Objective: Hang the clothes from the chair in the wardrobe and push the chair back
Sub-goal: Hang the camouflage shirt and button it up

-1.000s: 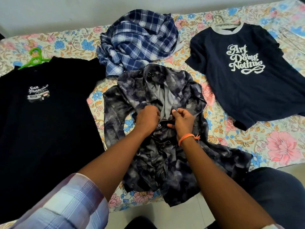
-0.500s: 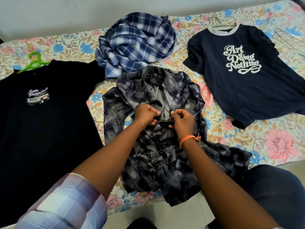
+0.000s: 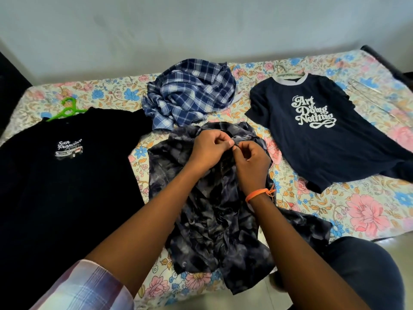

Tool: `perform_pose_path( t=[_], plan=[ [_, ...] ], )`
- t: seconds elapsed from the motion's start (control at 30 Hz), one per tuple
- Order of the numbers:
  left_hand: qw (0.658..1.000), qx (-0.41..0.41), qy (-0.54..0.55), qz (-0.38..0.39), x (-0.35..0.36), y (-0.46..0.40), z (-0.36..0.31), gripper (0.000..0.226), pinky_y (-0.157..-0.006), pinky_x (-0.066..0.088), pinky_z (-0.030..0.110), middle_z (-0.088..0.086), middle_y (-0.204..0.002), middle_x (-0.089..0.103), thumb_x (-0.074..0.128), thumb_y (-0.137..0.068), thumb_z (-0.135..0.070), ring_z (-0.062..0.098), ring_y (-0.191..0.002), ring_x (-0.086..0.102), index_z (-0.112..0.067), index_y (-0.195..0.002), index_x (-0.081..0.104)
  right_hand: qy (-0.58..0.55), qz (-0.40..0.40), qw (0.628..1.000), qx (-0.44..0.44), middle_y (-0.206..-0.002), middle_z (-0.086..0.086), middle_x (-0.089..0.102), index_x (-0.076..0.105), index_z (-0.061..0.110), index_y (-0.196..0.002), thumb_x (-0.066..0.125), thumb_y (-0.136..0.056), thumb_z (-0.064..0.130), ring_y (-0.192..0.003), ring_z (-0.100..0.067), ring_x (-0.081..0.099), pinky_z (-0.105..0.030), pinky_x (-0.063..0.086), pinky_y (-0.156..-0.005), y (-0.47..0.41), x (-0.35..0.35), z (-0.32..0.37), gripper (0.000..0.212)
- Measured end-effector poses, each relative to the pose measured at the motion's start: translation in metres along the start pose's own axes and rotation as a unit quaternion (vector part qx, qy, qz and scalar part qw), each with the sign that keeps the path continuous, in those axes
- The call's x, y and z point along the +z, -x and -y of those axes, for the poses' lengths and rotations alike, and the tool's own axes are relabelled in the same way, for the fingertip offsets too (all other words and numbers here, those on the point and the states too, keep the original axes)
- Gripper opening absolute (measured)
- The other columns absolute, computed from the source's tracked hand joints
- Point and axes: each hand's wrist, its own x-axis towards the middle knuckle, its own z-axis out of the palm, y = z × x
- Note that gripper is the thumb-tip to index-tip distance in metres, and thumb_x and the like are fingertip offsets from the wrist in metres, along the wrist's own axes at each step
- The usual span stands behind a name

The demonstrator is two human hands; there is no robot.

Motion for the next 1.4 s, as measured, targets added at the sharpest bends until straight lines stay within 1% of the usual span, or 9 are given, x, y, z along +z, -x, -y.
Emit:
perform_pose_path(
  t=[0.1, 0.2, 0.33, 0.63, 0.9, 0.97, 1.07, 1.2, 1.4],
  plan=[
    [1.0, -0.002, 0.001, -0.003, 0.0, 0.01, -0.004, 0.011, -0.054, 0.047, 0.02, -0.006, -0.069, 0.067, 0.071, -0.089, -0.016, -0.002, -0.053, 0.055, -0.018, -0.077, 0.071, 0.015, -0.004, 1.0, -0.025, -0.08, 0.002, 0.068, 0.07, 0.01, -0.086, 0.07, -0.087, 0.013, -0.072, -0.011, 0.061, -0.022, 0.048, -0.064, 0.005, -0.004, 0.003, 0.004],
    [0.999, -0.035, 0.007, -0.007, 0.002, 0.023, -0.001, 0.014, -0.058, 0.057, 0.036, 0.005, -0.074, 0.072, 0.067, -0.093, -0.017, 0.014, -0.06, 0.063, -0.013, -0.081, 0.072, 0.013, -0.016, 0.999, -0.039, -0.081, 0.002, 0.068, 0.071, 0.009, -0.085, 0.072, -0.086, 0.011, -0.071, -0.008, 0.061, -0.017, 0.047, -0.064, 0.017, -0.008, 0.006, 0.003],
    [0.997, -0.072, 0.036, 0.004, 0.007, 0.04, 0.008, 0.016, -0.053, 0.053, 0.025, 0.004, -0.077, 0.07, 0.06, -0.097, -0.014, 0.009, -0.062, 0.064, -0.012, -0.085, 0.071, 0.011, -0.026, 0.999, -0.046, -0.08, 0.001, 0.066, 0.07, 0.008, -0.084, 0.073, -0.084, 0.006, -0.069, -0.006, 0.059, -0.008, 0.043, -0.064, 0.036, -0.008, 0.007, 0.004],
    [0.994, -0.084, 0.049, 0.046, 0.001, 0.054, 0.021, 0.018, -0.054, 0.049, 0.023, 0.0, -0.076, 0.066, 0.054, -0.1, -0.011, 0.009, -0.065, 0.061, -0.009, -0.087, 0.067, -0.024, -0.01, 1.0, 0.0, -0.076, 0.014, 0.064, 0.076, 0.008, -0.087, 0.075, -0.083, 0.006, -0.076, 0.01, 0.062, -0.004, 0.044, -0.065, 0.05, -0.009, 0.007, 0.004],
    [0.994, -0.092, 0.047, -0.02, 0.009, 0.058, 0.024, 0.015, -0.061, 0.056, 0.028, 0.005, -0.08, 0.071, 0.058, -0.097, -0.015, 0.01, -0.067, 0.067, -0.011, -0.088, 0.07, -0.025, -0.005, 0.999, 0.042, -0.073, 0.01, 0.068, 0.076, 0.011, -0.084, 0.076, -0.083, 0.011, -0.073, 0.007, 0.063, -0.005, 0.044, -0.064, 0.051, -0.007, 0.012, 0.001],
    [0.996, -0.073, 0.023, -0.035, 0.013, 0.059, 0.026, 0.015, -0.063, 0.056, 0.028, 0.001, -0.078, 0.07, 0.059, -0.097, -0.016, 0.012, -0.069, 0.067, -0.013, -0.087, 0.069, -0.038, -0.003, 0.997, 0.074, -0.07, 0.016, 0.066, 0.076, 0.013, -0.082, 0.077, -0.082, 0.013, -0.07, 0.008, 0.062, -0.006, 0.045, -0.062, 0.051, -0.006, 0.013, 0.001],
    [0.997, -0.052, -0.005, -0.049, 0.016, 0.061, 0.028, 0.014, -0.055, 0.044, 0.013, -0.004, -0.075, 0.066, 0.058, -0.097, -0.016, 0.007, -0.066, 0.061, -0.017, -0.086, 0.067, -0.067, 0.006, 0.991, 0.117, -0.069, 0.013, 0.069, 0.075, 0.018, -0.078, 0.077, -0.082, 0.015, -0.068, 0.001, 0.065, -0.016, 0.05, -0.064, 0.051, -0.005, 0.012, 0.005],
    [0.998, -0.027, -0.023, -0.061, 0.017, 0.063, 0.027, 0.013, -0.054, 0.043, 0.009, -0.005, -0.077, 0.065, 0.058, -0.097, -0.013, 0.001, -0.065, 0.059, -0.014, -0.087, 0.066, -0.15, 0.048, 0.969, 0.192, -0.073, -0.001, 0.074, 0.077, 0.015, -0.077, 0.071, -0.085, 0.012, -0.072, -0.024, 0.071, -0.037, 0.06, -0.065, 0.051, -0.005, 0.008, 0.01],
    [0.996, -0.014, -0.029, -0.082, 0.019, 0.065, 0.029, 0.013, -0.055, 0.043, 0.006, -0.008, -0.077, 0.065, 0.059, -0.096, -0.012, -0.007, -0.067, 0.061, -0.017, -0.086, 0.066, -0.234, 0.105, 0.931, 0.261, -0.085, -0.012, 0.076, 0.077, 0.002, -0.09, 0.067, -0.089, 0.004, -0.082, -0.026, 0.074, -0.039, 0.061, -0.074, 0.046, -0.013, 0.005, 0.01]
  ],
)
